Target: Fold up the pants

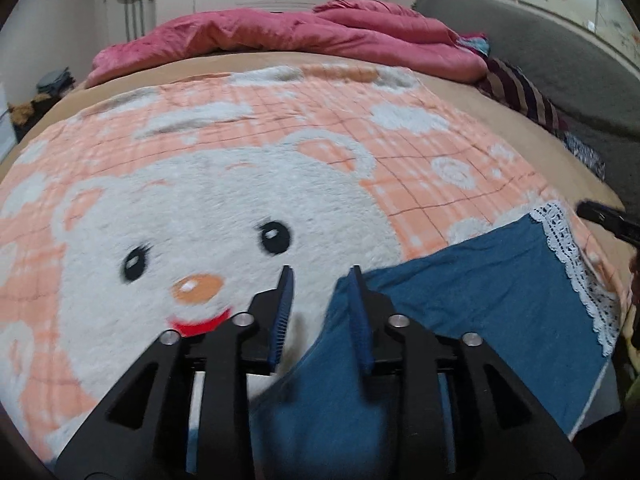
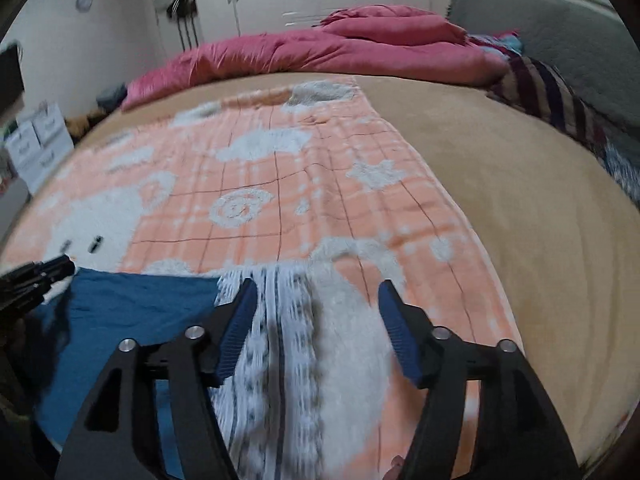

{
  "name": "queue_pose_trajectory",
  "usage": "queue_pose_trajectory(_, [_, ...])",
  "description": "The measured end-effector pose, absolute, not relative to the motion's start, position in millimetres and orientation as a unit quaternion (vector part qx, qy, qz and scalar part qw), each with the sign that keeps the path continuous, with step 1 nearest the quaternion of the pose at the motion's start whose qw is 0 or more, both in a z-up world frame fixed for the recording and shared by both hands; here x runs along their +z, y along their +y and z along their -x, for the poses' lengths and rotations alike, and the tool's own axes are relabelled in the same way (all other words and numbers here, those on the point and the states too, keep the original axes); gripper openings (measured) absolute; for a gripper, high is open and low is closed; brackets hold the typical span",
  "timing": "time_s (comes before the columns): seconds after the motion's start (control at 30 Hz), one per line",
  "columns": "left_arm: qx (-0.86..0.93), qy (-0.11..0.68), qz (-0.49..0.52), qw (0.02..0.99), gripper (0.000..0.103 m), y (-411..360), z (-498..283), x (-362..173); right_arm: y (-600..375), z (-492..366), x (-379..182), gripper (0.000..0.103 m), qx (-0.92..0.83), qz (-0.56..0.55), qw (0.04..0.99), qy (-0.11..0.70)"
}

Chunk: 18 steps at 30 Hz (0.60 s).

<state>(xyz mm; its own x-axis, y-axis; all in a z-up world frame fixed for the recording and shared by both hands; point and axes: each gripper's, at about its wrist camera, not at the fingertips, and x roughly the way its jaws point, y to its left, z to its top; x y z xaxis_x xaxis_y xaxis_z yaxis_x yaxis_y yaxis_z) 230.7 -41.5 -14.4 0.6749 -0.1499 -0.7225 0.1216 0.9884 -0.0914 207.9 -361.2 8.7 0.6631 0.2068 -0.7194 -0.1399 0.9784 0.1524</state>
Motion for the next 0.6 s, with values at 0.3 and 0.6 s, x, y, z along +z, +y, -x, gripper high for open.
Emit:
queue_pose_trajectory(0.3, [-0.092, 0.374, 0.017, 0.923, 0.040, -41.7, -141.0, 9.2, -373.8, -124.0, 3.8, 0.065, 0.118, -0.110, 0.900, 0.404])
queue_pose_trajectory(0.6, [-0.096, 0.389, -0.055, 0.914, 0.040, -73.4, -79.7, -23.4, -371.3, -98.7, -29.8, 0.053, 0.121, -0.142, 0.870, 0.457])
